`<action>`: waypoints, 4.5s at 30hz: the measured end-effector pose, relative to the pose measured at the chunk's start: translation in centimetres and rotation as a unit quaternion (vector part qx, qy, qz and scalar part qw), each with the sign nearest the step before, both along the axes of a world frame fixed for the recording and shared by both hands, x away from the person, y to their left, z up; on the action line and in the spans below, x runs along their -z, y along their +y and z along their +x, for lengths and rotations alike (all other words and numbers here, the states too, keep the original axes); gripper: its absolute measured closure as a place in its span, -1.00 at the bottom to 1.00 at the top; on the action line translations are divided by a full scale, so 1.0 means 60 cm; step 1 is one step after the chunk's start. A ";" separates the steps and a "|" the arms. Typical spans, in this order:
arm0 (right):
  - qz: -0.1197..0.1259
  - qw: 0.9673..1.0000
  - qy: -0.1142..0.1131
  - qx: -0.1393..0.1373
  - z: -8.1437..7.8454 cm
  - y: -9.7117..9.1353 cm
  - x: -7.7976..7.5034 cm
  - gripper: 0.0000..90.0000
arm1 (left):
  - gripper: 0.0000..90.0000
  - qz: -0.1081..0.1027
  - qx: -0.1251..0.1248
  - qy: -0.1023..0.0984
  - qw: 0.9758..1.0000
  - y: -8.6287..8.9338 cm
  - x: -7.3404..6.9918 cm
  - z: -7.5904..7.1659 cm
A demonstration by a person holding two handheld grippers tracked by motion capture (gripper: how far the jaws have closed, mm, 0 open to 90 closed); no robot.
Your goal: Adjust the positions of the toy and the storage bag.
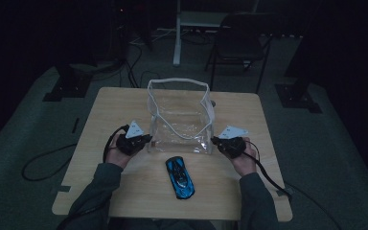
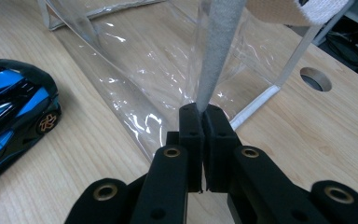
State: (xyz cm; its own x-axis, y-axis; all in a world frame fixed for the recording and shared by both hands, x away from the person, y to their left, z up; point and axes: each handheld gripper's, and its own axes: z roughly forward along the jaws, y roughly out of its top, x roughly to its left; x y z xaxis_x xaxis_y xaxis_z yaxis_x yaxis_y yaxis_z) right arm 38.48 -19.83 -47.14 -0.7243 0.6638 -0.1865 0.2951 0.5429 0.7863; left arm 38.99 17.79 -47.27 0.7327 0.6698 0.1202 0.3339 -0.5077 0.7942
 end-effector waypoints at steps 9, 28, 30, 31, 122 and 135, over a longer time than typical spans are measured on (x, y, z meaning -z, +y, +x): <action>-0.010 1.000 -0.004 0.000 -0.015 -0.003 -0.002 0.95 | 0.95 0.004 0.006 0.002 1.000 -0.005 0.001 -0.012; -0.019 1.000 -0.001 -0.011 -0.041 -0.004 -0.005 0.94 | 0.95 0.001 0.014 0.005 1.000 -0.003 0.003 -0.037; -0.021 1.000 -0.001 -0.012 -0.043 -0.004 -0.005 0.94 | 0.95 0.001 0.013 0.005 1.000 -0.003 0.003 -0.039; -0.021 1.000 -0.001 -0.012 -0.044 -0.004 -0.005 0.94 | 0.95 0.002 0.014 0.005 1.000 -0.003 0.003 -0.040; -0.037 0.994 0.096 0.045 -0.134 0.029 0.100 -0.09 | 0.07 0.015 0.112 0.050 0.992 -0.116 0.060 -0.069; -0.007 0.996 0.090 0.026 -0.133 0.018 0.084 -0.18 | -0.07 -0.008 0.105 0.057 0.993 -0.065 0.075 -0.086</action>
